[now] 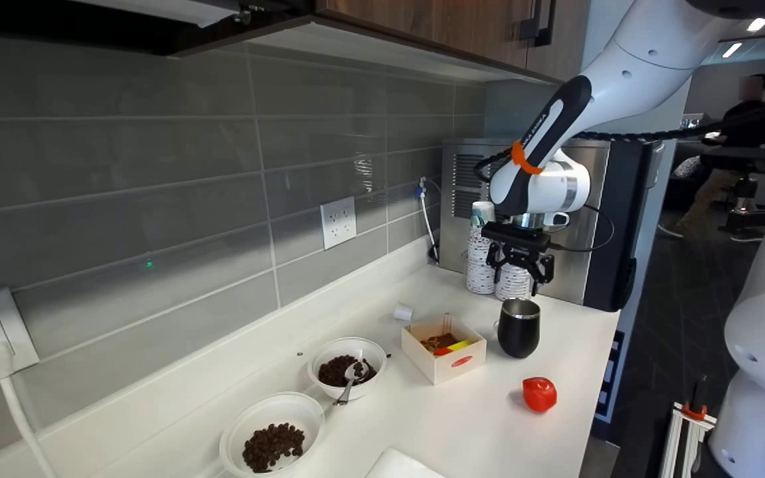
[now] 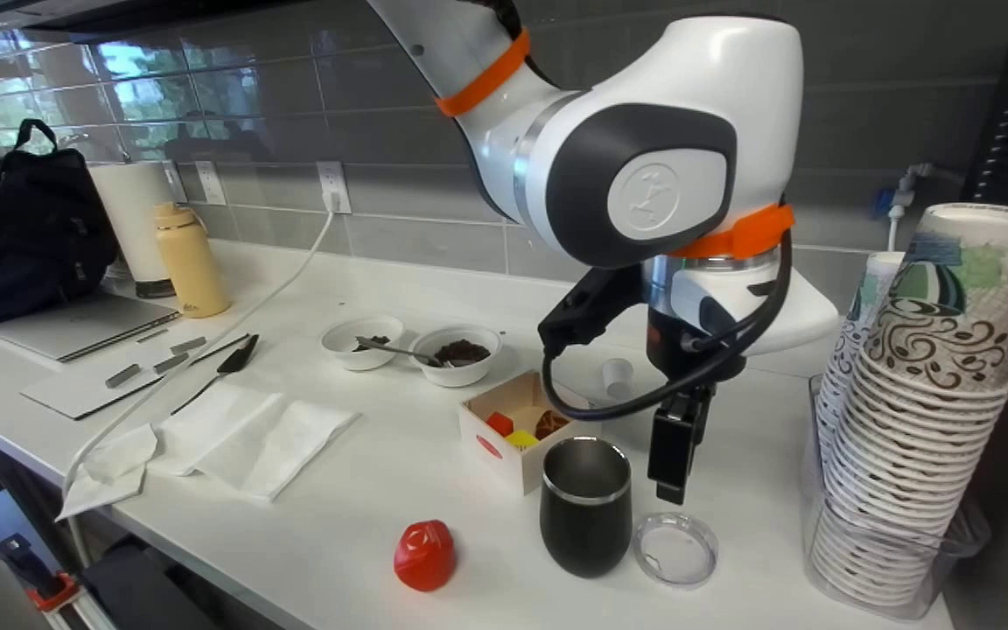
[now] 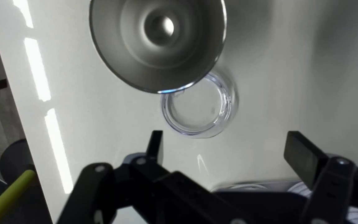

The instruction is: Put the clear lid on the black thermos.

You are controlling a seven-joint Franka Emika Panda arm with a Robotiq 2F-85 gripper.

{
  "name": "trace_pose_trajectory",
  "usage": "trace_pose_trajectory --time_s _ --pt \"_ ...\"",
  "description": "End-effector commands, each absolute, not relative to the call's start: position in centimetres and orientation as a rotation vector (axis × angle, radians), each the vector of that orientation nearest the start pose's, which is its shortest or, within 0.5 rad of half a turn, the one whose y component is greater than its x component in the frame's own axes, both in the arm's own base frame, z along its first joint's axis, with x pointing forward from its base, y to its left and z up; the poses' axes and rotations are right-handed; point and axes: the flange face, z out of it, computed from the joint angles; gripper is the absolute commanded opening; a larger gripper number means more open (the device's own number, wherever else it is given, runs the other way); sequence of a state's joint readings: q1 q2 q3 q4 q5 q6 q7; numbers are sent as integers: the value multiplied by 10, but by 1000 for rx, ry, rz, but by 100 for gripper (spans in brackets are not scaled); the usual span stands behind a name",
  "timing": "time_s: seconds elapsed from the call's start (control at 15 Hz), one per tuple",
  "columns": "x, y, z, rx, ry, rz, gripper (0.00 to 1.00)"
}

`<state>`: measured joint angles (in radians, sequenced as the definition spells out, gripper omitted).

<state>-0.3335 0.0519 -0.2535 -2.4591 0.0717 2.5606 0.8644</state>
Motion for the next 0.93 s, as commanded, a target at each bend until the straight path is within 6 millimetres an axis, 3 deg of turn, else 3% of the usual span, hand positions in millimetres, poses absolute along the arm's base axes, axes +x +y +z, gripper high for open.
trace_pose_trajectory --time_s 0.0,0.87 --pt "397 -279 267 -2195 2206 -41 100" --pt "384 -278 220 -2092 2308 42 100"
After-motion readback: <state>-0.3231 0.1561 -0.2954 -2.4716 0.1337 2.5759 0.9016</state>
